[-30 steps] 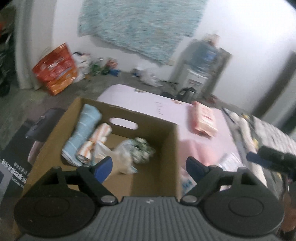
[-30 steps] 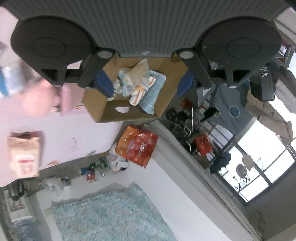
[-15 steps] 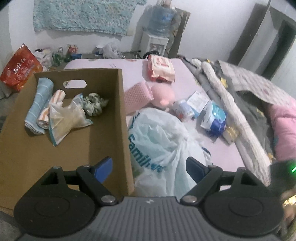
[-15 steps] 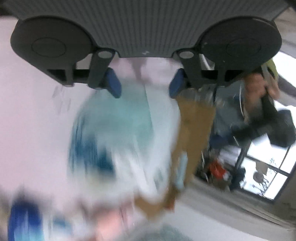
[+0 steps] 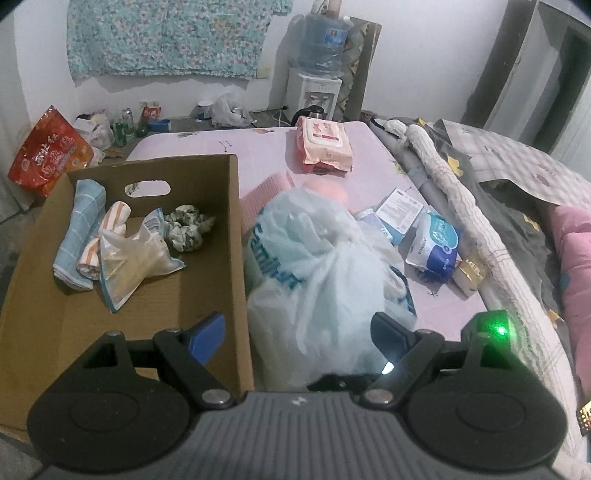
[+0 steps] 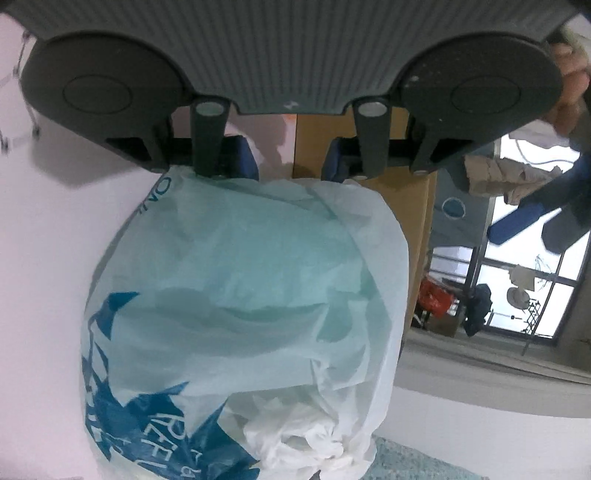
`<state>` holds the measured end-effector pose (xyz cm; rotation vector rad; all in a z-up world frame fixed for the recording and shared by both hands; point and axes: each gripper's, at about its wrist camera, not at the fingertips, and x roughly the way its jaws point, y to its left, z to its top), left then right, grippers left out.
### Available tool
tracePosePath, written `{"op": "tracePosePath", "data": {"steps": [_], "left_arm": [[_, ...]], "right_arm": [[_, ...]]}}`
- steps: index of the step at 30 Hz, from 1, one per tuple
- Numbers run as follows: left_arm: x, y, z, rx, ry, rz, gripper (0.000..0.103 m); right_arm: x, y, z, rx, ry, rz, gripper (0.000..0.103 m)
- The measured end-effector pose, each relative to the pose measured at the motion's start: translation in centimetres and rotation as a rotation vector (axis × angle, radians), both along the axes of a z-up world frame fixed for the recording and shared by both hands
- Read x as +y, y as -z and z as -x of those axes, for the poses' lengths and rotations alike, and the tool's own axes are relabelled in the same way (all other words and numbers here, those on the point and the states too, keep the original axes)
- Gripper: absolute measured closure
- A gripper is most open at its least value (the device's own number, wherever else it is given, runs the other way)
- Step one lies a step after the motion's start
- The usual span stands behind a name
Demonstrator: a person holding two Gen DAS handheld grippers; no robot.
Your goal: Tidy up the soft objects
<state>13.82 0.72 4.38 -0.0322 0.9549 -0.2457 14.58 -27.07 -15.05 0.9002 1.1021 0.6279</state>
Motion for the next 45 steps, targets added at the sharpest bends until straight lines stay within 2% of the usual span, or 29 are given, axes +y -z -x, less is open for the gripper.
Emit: {"op": "tracePosePath", "data": {"steps": [3, 4, 5, 7, 13, 16, 20, 24, 26, 30, 33, 34, 37, 42, 44, 45], "left_arm": [[-0.2, 0.0, -0.3, -0.001, 0.0, -0.001, 0.016], [-0.3, 0.0, -0.4, -0.005, 0.001, -0.003, 0.016], [-0.4, -0.2, -0.6, -0.011, 0.003, -0.006, 0.016], [-0.6, -0.7, -1.3, -0.028, 0.002, -0.014, 0.016], [-1.8, -2.3, -4.9, -0.056, 0.002, -0.026, 0.015], [-2.6, -2.7, -8.3, -0.052, -0.002, -0.039, 0.014], [-4.0, -2.2, -13.7, 0.0, -0.013, -0.046, 0.014], [-5.1, 0.2, -19.4, 0.099, -0.071, -0.052, 0.014], [-5.6, 2.0, -22.1, 0.152, -0.093, -0.063, 0.021], [-6.1, 5.3, -26.0, 0.218, -0.13, -0.071, 0.025], [-6.3, 7.3, -27.8, 0.26, -0.141, -0.061, 0.026], [-6.3, 7.9, -28.4, 0.271, -0.147, -0.06, 0.026], [-6.4, 9.3, -29.6, 0.294, -0.165, -0.075, 0.027], [-6.6, 9.9, -30.2, 0.283, -0.178, -0.117, 0.037], [-6.5, 9.9, -30.3, 0.293, -0.18, -0.116, 0.051], [-6.5, 9.8, -30.3, 0.292, -0.182, -0.126, 0.053]], "right_arm": [[-0.2, 0.2, 0.7, 0.006, -0.008, -0.011, 0.06], [-0.2, 0.1, 1.2, -0.005, -0.017, -0.012, 0.05], [-0.2, -0.2, 1.4, -0.015, -0.027, -0.008, 0.036], [-0.5, -1.0, 2.7, -0.044, -0.06, 0.009, 0.022], [-2.8, -4.3, 5.9, -0.149, -0.131, 0.06, 0.021], [-4.6, -7.5, 6.7, -0.26, -0.141, 0.081, 0.021], [-7.6, -12.4, 3.3, -0.42, -0.05, 0.144, 0.021], [-9.9, -15.5, -2.6, -0.505, 0.045, 0.223, 0.021], [-10.9, -15.8, -6.4, -0.481, 0.068, 0.276, 0.021], [-10.9, -15.0, -14.2, -0.408, 0.028, 0.389, 0.021], [-11.0, -13.5, -19.1, -0.322, 0.008, 0.402, 0.021], [-9.6, -12.7, -20.5, -0.298, 0.007, 0.405, 0.021], [-9.1, -10.8, -23.6, -0.221, 0.007, 0.399, 0.021], [-8.0, -8.0, -27.2, -0.141, -0.02, 0.357, 0.021], [-7.7, -7.6, -27.3, -0.124, -0.031, 0.354, 0.021], [-7.4, -7.0, -28.0, -0.117, -0.035, 0.353, 0.02]]}}
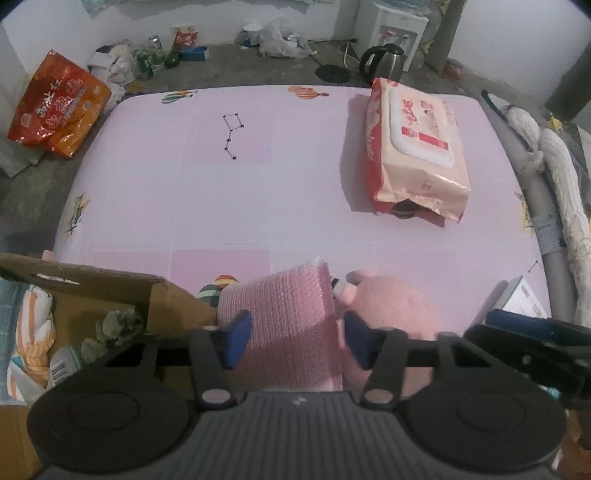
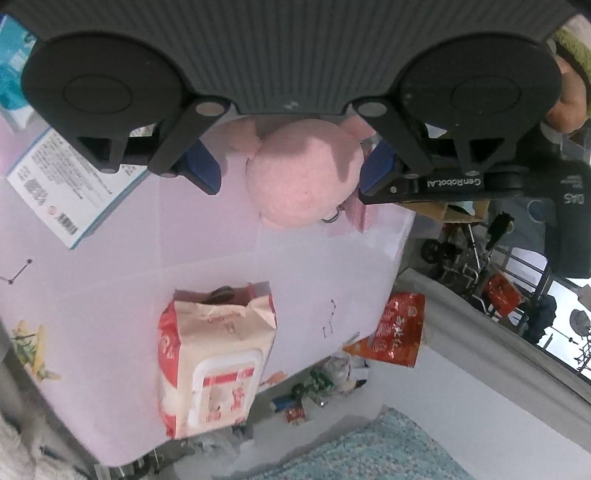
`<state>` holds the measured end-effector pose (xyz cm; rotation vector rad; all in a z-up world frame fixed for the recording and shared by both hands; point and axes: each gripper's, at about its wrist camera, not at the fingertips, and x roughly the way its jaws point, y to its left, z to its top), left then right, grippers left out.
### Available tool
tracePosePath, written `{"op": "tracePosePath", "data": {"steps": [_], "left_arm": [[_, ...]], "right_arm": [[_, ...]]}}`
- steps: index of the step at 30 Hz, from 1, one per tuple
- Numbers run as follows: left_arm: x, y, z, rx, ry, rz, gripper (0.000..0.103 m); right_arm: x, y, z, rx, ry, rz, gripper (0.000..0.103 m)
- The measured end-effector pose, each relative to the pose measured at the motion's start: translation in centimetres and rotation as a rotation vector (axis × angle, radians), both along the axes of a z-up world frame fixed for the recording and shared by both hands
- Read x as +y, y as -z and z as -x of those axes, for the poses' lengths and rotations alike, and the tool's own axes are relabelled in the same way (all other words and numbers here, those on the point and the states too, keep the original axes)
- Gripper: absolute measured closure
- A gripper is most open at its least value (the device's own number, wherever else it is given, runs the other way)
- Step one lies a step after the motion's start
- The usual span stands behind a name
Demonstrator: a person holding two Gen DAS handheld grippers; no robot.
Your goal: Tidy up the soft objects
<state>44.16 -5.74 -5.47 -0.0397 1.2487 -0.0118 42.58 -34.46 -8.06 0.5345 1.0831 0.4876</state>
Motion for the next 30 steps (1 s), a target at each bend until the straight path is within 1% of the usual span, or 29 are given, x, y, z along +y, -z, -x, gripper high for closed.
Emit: {"op": "tracePosePath", "data": {"steps": [2, 3, 4, 8, 11, 14, 18, 20, 23, 24, 25, 26, 27, 30], "left_arm": [[0.3, -0.1, 0.0, 0.005, 0.005, 0.04, 0.069], [0.4, -0.2, 0.0, 0.012, 0.006, 0.056, 0.071], [0.3, -0.4, 0.2, 0.01, 0.01, 0.051, 0.073], [-0.5, -1.3, 0.5, -0.026, 0.033, -0.002, 0.083], [-0.9, -1.9, 0.7, -0.044, 0.041, -0.037, 0.086], [-0.9, -2.2, 0.8, -0.06, 0.046, -0.066, 0.087], [-0.9, -2.6, 1.0, -0.08, 0.059, -0.102, 0.087], [-0.8, -2.7, 1.1, -0.084, 0.062, -0.11, 0.087], [-0.8, -2.7, 1.0, -0.081, 0.065, -0.108, 0.087], [-0.8, -2.7, 1.0, -0.08, 0.065, -0.108, 0.087], [-0.9, -2.6, 0.9, -0.079, 0.066, -0.107, 0.087], [-0.9, -2.6, 0.9, -0.078, 0.065, -0.106, 0.087], [-0.9, -2.6, 0.8, -0.077, 0.064, -0.103, 0.086], [-0.9, -2.4, 0.7, -0.074, 0.063, -0.102, 0.084]], "right_arm": [[0.5, 0.2, -0.4, 0.004, -0.011, 0.008, 0.02], [0.7, 0.4, -0.7, 0.005, -0.018, 0.013, 0.019], [1.1, 0.5, -1.0, 0.007, -0.028, 0.019, 0.019], [2.1, 0.8, -1.9, 0.022, -0.048, 0.038, 0.018], [2.8, 1.3, -2.8, 0.054, -0.042, 0.036, 0.018], [3.6, 2.0, -3.7, 0.086, -0.051, 0.032, 0.018], [5.2, 3.0, -4.6, 0.116, -0.103, 0.063, 0.018], [5.9, 3.4, -4.8, 0.126, -0.128, 0.076, 0.016], [6.4, 3.8, -5.0, 0.143, -0.154, 0.064, 0.016], [6.4, 4.0, -5.1, 0.151, -0.163, 0.05, 0.019], [6.4, 4.1, -5.1, 0.158, -0.169, 0.028, 0.027], [6.4, 4.2, -5.1, 0.165, -0.181, 0.001, 0.034], [6.4, 4.2, -4.9, 0.165, -0.188, -0.007, 0.035], [6.4, 3.9, -4.3, 0.124, -0.187, 0.006, 0.039]]}}
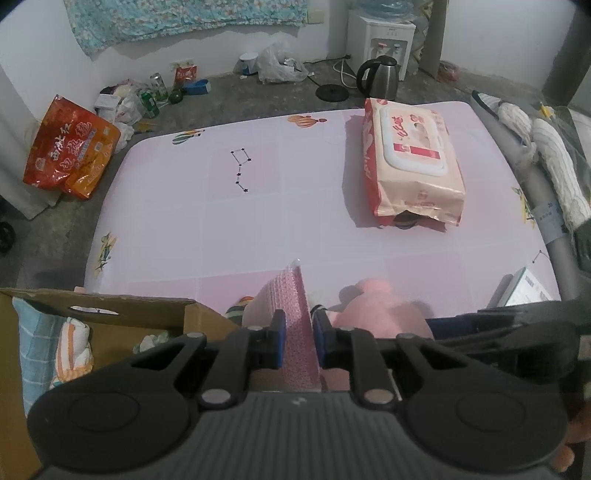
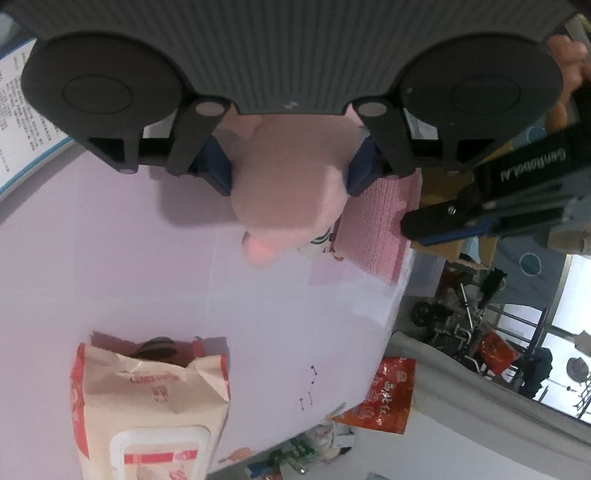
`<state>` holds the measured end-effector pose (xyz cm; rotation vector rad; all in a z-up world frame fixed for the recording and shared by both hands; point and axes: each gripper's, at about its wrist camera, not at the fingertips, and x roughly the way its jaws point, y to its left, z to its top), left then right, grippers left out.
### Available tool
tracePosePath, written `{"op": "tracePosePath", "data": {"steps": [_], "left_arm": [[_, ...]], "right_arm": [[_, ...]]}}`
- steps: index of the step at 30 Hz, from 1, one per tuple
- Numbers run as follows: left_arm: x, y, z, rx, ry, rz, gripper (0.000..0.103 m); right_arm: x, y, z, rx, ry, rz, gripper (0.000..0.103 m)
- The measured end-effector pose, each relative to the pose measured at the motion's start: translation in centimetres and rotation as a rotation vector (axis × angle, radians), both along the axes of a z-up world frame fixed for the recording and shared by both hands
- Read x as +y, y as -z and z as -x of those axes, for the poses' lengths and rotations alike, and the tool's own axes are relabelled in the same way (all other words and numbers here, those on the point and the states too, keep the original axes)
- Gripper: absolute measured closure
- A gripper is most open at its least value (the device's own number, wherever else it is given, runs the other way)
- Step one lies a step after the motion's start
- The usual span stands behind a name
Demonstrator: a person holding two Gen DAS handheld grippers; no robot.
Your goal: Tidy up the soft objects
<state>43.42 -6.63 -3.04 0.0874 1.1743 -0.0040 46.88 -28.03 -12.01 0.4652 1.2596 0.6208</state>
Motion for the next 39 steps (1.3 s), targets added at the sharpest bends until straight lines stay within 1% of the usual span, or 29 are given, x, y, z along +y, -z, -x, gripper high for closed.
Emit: {"op": "tracePosePath", "data": {"steps": [2, 3, 6, 8, 9, 10, 11, 12, 14, 18, 21, 22, 26, 30, 33, 34, 36, 38, 39], "left_arm": [[-0.2, 0.2, -0.1, 0.006, 0.003, 0.002, 0.08], [-0.3, 0.4, -0.2, 0.012, 0.004, 0.002, 0.08], [-1.1, 1.1, -0.7, 0.038, 0.02, 0.01, 0.073], [-1.9, 1.7, -1.0, 0.064, 0.039, 0.011, 0.056], [-2.3, 1.9, -1.1, 0.07, 0.044, 0.007, 0.051], [-2.8, 2.2, -1.2, 0.077, 0.056, -0.001, 0.043], [-3.3, 2.4, -1.4, 0.083, 0.073, -0.011, 0.037], [-3.9, 2.7, -1.5, 0.09, 0.088, -0.023, 0.034], [-4.8, 3.3, -1.8, 0.105, 0.105, -0.055, 0.023], [-5.8, 5.1, -2.4, 0.165, 0.119, -0.107, 0.021], [-5.7, 5.8, -2.6, 0.189, 0.108, -0.106, 0.019], [-5.7, 6.0, -2.7, 0.198, 0.107, -0.105, 0.017], [-5.9, 7.1, -2.8, 0.241, 0.122, -0.106, 0.013], [-6.7, 8.6, -3.1, 0.274, 0.138, -0.144, 0.008], [-7.3, 9.3, -3.0, 0.268, 0.156, -0.189, 0.006], [-7.5, 9.4, -3.0, 0.266, 0.163, -0.202, 0.007], [-7.7, 9.2, -2.8, 0.249, 0.168, -0.219, 0.013], [-7.6, 8.8, -2.6, 0.227, 0.174, -0.241, 0.028], [-7.4, 8.5, -2.6, 0.222, 0.175, -0.233, 0.029]], "right_arm": [[-0.4, -0.4, 0.4, -0.022, 0.026, 0.018, 0.04], [-0.6, -0.8, 0.5, -0.049, 0.044, 0.042, 0.04], [-1.9, -2.4, 1.0, -0.142, 0.103, 0.136, 0.04], [-3.0, -3.0, 1.2, -0.172, 0.139, 0.172, 0.04], [-3.6, -3.1, 1.3, -0.179, 0.156, 0.185, 0.04], [-4.0, -3.1, 1.3, -0.182, 0.167, 0.195, 0.04], [-4.4, -3.1, 1.4, -0.182, 0.177, 0.206, 0.039], [-4.8, -2.9, 1.4, -0.177, 0.186, 0.21, 0.039], [-5.6, -2.3, 1.4, -0.161, 0.203, 0.185, 0.039], [-6.6, -1.7, 1.3, -0.146, 0.235, 0.149, 0.038], [-7.6, -1.2, 1.1, -0.139, 0.265, 0.124, 0.038], [-8.0, -1.1, 1.1, -0.139, 0.272, 0.121, 0.038], [-9.1, -0.9, 0.9, -0.141, 0.305, 0.116, 0.037], [-9.5, -0.6, 0.9, -0.138, 0.317, 0.099, 0.037], [-9.5, -0.5, 0.9, -0.145, 0.312, 0.102, 0.036], [-9.4, -0.5, 0.9, -0.146, 0.31, 0.103, 0.035], [-9.4, -0.5, 0.8, -0.143, 0.307, 0.104, 0.033], [-9.4, -0.5, 0.5, -0.136, 0.298, 0.103, 0.031], [-9.4, -0.5, 0.4, -0.13, 0.299, 0.102, 0.03]]}}
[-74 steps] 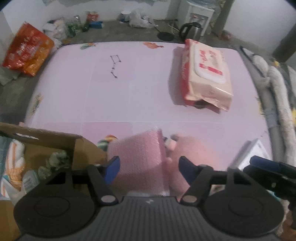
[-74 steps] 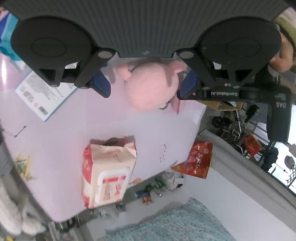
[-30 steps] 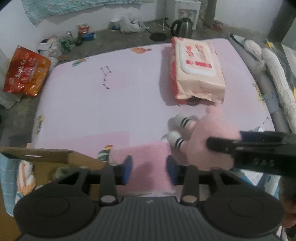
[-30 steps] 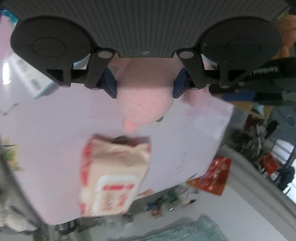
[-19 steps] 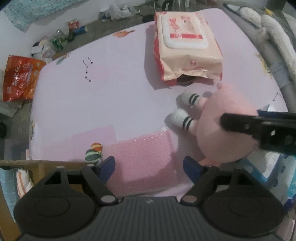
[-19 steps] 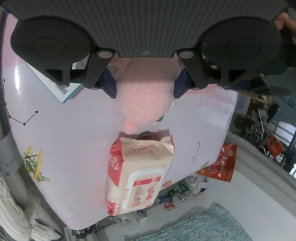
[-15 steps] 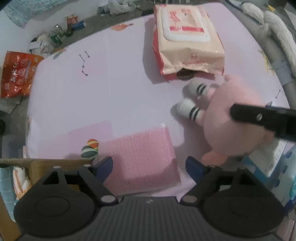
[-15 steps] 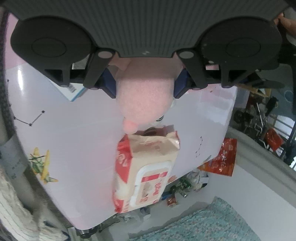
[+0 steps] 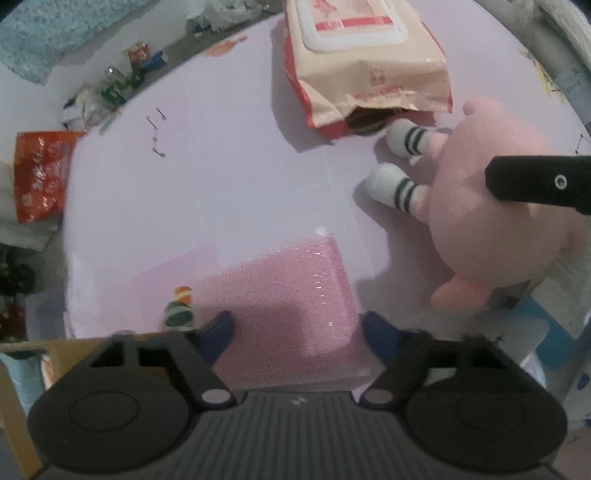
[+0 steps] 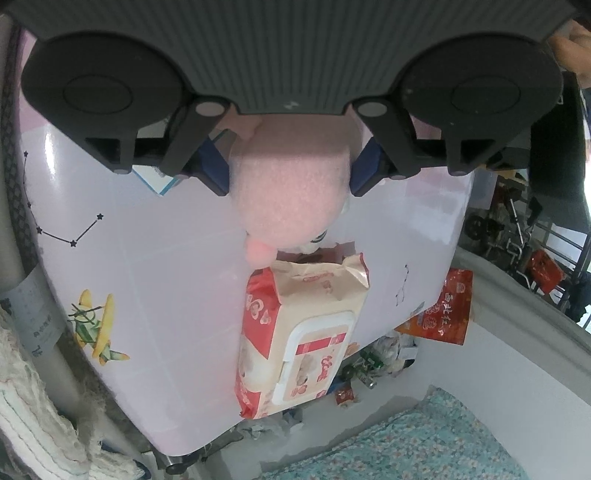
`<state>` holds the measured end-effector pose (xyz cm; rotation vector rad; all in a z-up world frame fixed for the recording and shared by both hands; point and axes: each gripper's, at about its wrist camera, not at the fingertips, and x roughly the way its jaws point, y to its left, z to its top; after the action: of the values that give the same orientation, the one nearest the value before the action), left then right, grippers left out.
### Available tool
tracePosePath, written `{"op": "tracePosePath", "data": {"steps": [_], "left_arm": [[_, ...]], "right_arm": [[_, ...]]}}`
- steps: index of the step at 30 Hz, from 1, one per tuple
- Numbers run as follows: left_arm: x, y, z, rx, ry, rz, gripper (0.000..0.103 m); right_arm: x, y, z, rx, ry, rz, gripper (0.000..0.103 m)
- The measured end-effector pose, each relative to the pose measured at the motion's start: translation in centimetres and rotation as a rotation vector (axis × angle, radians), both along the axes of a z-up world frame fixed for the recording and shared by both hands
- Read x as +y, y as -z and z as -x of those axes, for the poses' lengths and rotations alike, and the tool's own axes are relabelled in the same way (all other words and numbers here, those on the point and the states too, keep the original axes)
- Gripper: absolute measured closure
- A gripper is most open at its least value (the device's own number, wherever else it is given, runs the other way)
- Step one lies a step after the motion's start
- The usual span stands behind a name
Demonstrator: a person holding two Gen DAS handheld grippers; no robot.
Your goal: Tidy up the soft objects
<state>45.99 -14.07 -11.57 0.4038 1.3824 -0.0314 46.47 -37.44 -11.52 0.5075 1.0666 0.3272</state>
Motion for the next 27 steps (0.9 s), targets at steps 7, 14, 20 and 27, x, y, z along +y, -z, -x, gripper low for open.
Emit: {"op": "tracePosePath", "data": {"steps": [7, 14, 20, 27], "left_arm": [[1.4, -1.7, 0.0, -0.034, -0.023, 0.072, 0.05], [1.7, -4.7, 0.9, -0.11, 0.001, 0.151, 0.072], [1.8, -6.8, 1.7, -0.169, 0.02, 0.19, 0.075], [1.8, -10.8, 3.8, -0.258, 0.038, 0.223, 0.076]], "right_arm": [[0.6, 1.7, -1.1, 0.101, -0.032, -0.076, 0.021], [1.5, 1.1, -0.7, 0.057, -0.03, -0.078, 0.033], [1.5, -2.0, 0.4, -0.039, -0.01, -0.047, 0.034], [1.3, -6.7, 2.5, -0.128, 0.002, -0.035, 0.034]]}}
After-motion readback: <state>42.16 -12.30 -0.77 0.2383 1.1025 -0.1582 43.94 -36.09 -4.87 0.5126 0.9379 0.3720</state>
